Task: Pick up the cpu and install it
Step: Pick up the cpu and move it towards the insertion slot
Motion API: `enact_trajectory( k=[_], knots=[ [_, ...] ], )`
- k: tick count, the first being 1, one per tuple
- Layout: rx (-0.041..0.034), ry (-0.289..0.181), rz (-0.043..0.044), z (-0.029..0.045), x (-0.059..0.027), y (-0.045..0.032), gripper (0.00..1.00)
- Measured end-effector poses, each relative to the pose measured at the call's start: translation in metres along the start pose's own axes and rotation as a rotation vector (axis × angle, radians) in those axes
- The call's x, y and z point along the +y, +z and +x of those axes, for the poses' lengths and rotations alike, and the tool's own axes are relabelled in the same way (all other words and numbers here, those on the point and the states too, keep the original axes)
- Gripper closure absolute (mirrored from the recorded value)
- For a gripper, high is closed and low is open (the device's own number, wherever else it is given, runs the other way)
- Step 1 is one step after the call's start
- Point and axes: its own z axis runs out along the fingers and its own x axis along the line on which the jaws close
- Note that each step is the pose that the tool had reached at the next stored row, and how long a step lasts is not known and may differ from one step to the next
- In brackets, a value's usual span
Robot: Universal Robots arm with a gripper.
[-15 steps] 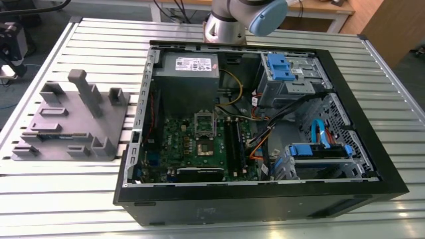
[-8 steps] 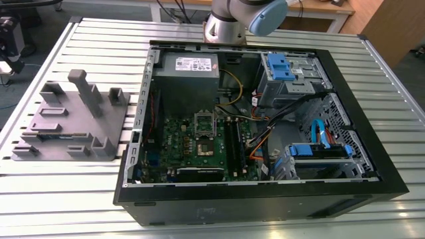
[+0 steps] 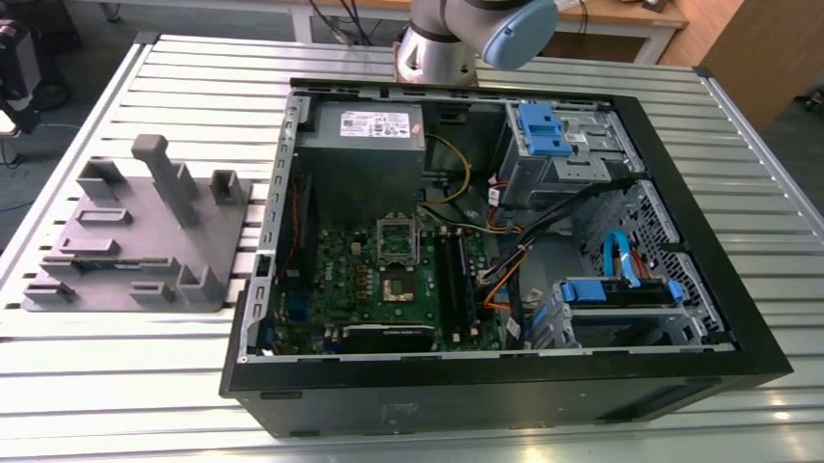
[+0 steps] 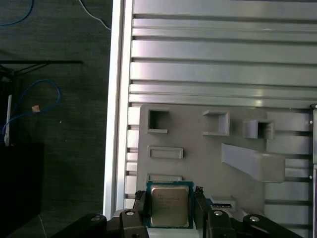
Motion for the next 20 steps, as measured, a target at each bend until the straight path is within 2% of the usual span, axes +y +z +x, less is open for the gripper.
enact_trajectory(
  k=[20],
  knots=[
    [-0.0001, 0.000, -0.0004, 0.0004, 0.0014, -0.0285, 0.53]
  ],
)
